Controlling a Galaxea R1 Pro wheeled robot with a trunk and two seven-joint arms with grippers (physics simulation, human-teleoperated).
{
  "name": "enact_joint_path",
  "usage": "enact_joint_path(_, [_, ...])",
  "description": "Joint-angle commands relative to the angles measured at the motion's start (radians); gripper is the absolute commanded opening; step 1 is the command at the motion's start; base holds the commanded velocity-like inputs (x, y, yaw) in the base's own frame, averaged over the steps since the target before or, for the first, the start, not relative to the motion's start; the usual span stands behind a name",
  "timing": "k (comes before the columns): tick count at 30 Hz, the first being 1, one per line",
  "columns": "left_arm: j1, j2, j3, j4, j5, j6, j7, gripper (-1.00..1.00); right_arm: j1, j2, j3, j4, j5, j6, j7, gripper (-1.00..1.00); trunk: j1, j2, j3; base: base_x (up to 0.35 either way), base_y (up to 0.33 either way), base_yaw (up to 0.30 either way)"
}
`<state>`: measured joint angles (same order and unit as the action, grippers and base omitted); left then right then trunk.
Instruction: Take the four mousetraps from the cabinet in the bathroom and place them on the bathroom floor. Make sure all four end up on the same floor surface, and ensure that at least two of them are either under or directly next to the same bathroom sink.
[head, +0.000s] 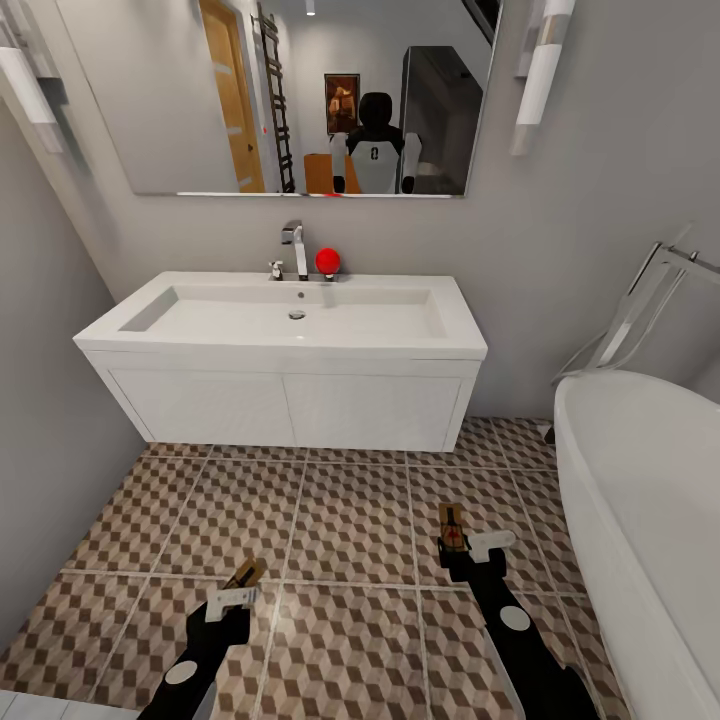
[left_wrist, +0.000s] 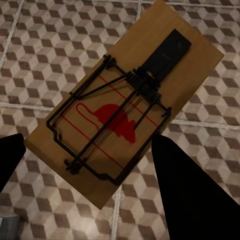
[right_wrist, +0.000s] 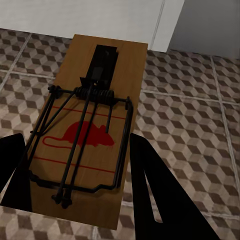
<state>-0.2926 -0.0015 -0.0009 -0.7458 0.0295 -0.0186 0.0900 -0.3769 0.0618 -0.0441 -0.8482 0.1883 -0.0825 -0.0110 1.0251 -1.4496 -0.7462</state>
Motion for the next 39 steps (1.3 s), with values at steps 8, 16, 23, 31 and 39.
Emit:
enact_joint_path(8, [0.000,0.004,0.000,0.009,0.003,-0.001,0.002,-1.00,0.000,0.003,-0.003,0.000,0.006,-0.003,0.000,-1.00,0.000,0.000,-0.001,0.000,0.000,0.000])
enact_joint_path(16, [0.000,0.003,0.001,0.006,0.003,-0.001,0.002,-1.00,0.000,0.003,-0.003,0.000,0.007,-0.003,0.000,-1.00,0.000,0.000,-0.001,0.000,0.000,0.000])
enact_joint_path(23, [0.000,0.003,0.000,0.004,0.003,-0.001,0.004,-1.00,0.000,0.003,-0.003,0.000,0.007,-0.003,-0.002,-1.00,0.000,0.000,-0.001,0.000,0.000,0.000])
enact_joint_path(31, [0.000,0.003,0.002,-0.007,0.003,-0.002,0.005,-1.00,0.000,0.001,-0.003,0.002,0.006,-0.011,0.001,-1.00,0.000,0.000,-0.001,0.000,0.000,0.000])
enact_joint_path(39, [0.002,0.004,0.002,-0.190,0.007,-0.003,0.001,-1.00,0.000,-0.002,-0.004,0.144,0.008,-0.277,-0.004,-1.00,0.000,0.000,-0.001,0.000,0.000,0.000])
